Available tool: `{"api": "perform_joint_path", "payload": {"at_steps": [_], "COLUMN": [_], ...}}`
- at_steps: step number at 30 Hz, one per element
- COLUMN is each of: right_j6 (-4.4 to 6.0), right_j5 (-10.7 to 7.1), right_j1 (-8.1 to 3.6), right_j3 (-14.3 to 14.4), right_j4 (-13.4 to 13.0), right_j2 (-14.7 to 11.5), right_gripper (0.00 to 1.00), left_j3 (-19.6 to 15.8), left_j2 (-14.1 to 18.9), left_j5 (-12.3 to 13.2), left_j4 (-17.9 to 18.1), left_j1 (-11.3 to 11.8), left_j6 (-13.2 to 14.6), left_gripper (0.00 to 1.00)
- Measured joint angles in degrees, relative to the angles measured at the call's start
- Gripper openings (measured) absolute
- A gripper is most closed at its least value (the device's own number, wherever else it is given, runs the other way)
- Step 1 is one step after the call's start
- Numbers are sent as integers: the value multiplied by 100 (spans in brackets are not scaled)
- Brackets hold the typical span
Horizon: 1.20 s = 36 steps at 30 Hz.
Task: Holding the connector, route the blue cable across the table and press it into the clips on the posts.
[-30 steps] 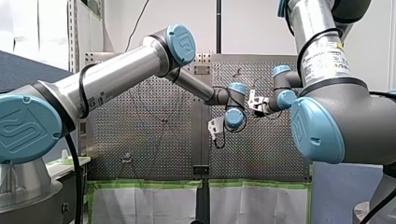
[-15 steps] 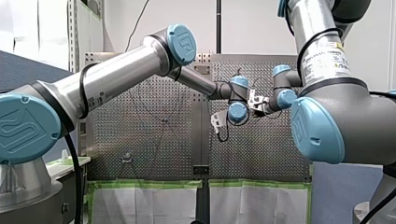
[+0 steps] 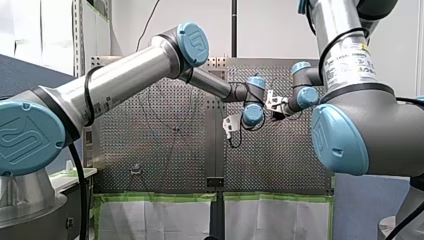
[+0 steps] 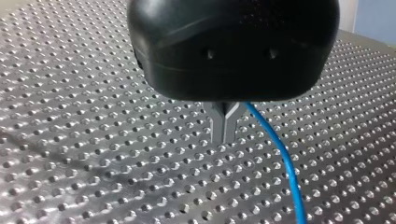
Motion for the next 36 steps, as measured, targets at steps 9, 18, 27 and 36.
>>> {"api": "perform_joint_path", "payload": {"at_steps": [9,18,27,36], "right_j6": [117,174,183,177], "right_j5": [-1,0,-24,-99], "right_j1": [-5,-30,-36,-35], "right_j3": [-133,-293,-369,-475], "right_j4": [239,632,871,1021], "right_j2": [-414,-862,-1110,-1272], "right_gripper": [0,0,0,0], "left_j3": [-113,-519,-699,-677], "left_j2": [399,828,1242,1678], "left_j5": [-151,-147,-153,-114], "left_j4": [-170,209,346,408], "left_j1": [-64,-75,-124,-147], "left_j6": [16,261,347,350], "left_gripper": [0,0,0,0]}}
